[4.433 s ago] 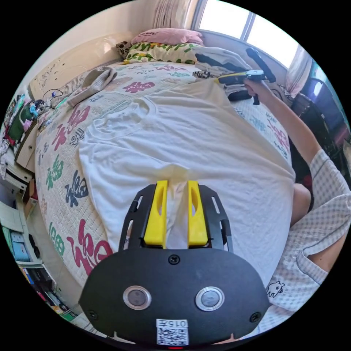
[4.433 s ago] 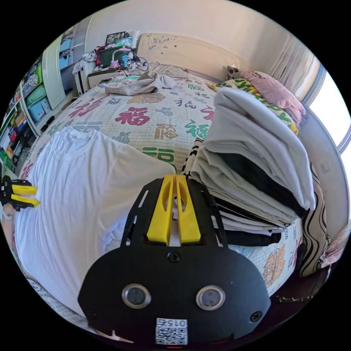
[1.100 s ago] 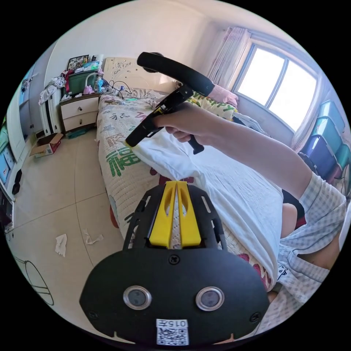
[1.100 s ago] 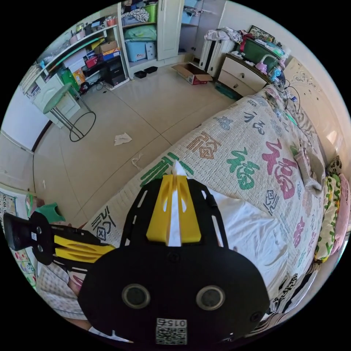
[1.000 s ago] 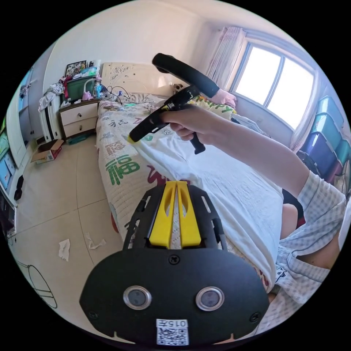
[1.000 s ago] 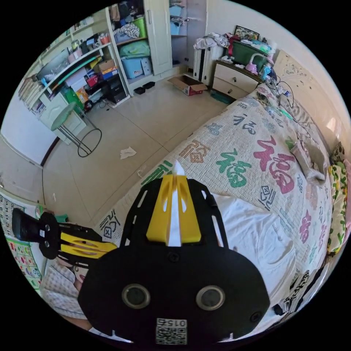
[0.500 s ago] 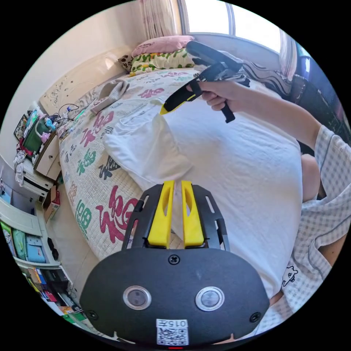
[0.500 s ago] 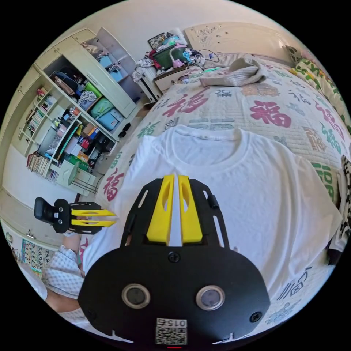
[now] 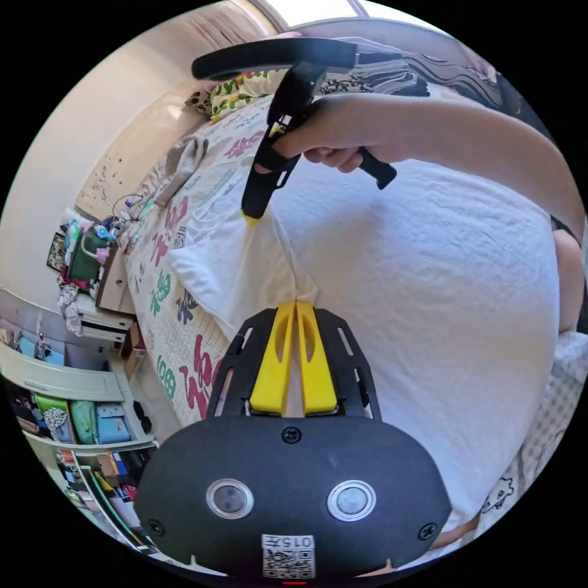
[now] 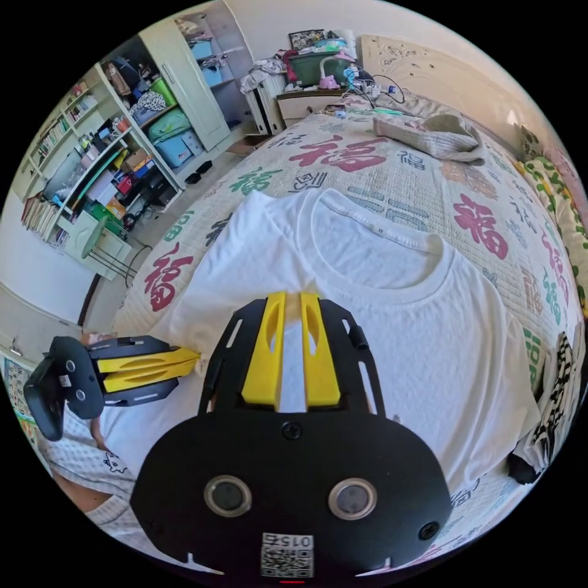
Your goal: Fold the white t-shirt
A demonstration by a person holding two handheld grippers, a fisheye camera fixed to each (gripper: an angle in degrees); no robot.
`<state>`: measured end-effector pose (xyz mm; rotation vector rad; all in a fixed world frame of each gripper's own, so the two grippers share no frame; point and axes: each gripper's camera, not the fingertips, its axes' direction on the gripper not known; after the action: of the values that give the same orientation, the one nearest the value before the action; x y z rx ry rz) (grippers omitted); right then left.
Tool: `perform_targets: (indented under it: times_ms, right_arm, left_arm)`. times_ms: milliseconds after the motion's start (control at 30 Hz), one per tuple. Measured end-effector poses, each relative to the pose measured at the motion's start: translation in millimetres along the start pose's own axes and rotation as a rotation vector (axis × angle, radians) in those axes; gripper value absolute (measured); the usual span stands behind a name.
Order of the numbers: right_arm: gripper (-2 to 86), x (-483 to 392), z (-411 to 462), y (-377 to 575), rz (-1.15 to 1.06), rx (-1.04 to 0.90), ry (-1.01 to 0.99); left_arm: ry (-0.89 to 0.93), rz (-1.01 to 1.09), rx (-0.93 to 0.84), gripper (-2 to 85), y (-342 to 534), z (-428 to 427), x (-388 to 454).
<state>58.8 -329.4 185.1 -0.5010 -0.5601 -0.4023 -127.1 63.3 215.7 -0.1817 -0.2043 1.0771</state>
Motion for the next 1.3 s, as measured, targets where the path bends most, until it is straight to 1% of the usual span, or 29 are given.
perform_targets:
  times_ms: [100, 167, 333, 400, 500, 567, 667, 733, 767, 800, 833, 867, 933, 967, 1033, 1067, 1133, 1167, 1233, 1300]
  right_arm:
    - [1.3, 10, -3, 10, 0.016, -0.012, 0.005]
    - [0.3, 18, -6, 17, 0.042, -0.008, -0.011]
    - [-0.2, 34, -11, 42, 0.079, 0.033, -0.018]
    - [0.3, 38, -11, 49, 0.078, 0.040, -0.020]
    - [2.2, 51, -19, 69, 0.100, 0.067, -0.050]
    - [3.6, 58, -33, 89, 0.091, 0.104, -0.066]
    - [6.0, 75, -74, 139, 0.067, 0.210, -0.110]
    - [7.0, 105, -115, 187, 0.111, 0.333, -0.040]
    - [7.0, 115, -125, 199, 0.137, 0.365, -0.007]
    - [7.0, 138, -144, 224, 0.190, 0.422, 0.061]
    - [6.8, 163, -159, 245, 0.250, 0.474, 0.115]
    - [6.7, 176, -165, 255, 0.295, 0.486, 0.129]
    - [6.6, 224, -178, 290, 0.409, 0.511, 0.122]
    - [6.6, 234, -179, 299, 0.435, 0.525, 0.122]
    - [6.3, 269, -175, 328, 0.527, 0.546, 0.116]
    - [6.3, 276, -173, 332, 0.543, 0.537, 0.108]
    - [6.2, 297, -162, 344, 0.555, 0.485, 0.048]
    - [6.1, 300, -160, 345, 0.546, 0.473, 0.030]
    - [6.3, 305, -158, 347, 0.504, 0.443, 0.003]
    - [6.5, 305, -159, 349, 0.475, 0.433, 0.016]
  left_arm:
    - [-0.034, -0.010, 0.033, -0.6, 2, 11, 14]
    - [-0.021, -0.026, 0.053, -0.5, 4, 17, 15]
    - [0.164, -0.108, 0.121, -0.3, 9, 27, -2]
    - [0.187, -0.105, 0.142, -0.2, 8, 28, -1]
    - [0.164, -0.083, 0.075, 0.1, 2, 50, 9]
    - [0.174, -0.089, 0.087, 0.6, 1, 55, 9]
    - [0.229, -0.112, 0.118, 2.9, 1, 50, -1]
    - [0.258, -0.152, 0.213, 4.8, 1, 34, -10]
    - [0.267, -0.156, 0.237, 5.1, -2, 30, -11]
    - [0.293, -0.162, 0.284, 5.6, -11, 22, -14]
    - [0.315, -0.161, 0.313, 6.0, -27, 16, -16]
    - [0.323, -0.149, 0.319, 6.2, -38, 15, -15]
    - [0.312, -0.096, 0.294, 6.9, -96, 16, -6]
    - [0.307, -0.085, 0.292, 7.0, -113, 18, -3]
    - [0.318, -0.050, 0.286, 7.3, -183, 30, 15]
    - [0.324, -0.039, 0.285, 7.3, -201, 34, 20]
    - [0.300, -0.030, 0.288, 7.3, -272, 53, 39]
    - [0.293, -0.031, 0.285, 7.3, -289, 59, 44]
    - [0.309, -0.029, 0.223, 7.7, -350, 93, 60]
    - [0.317, -0.017, 0.153, 8.2, -384, 122, 70]
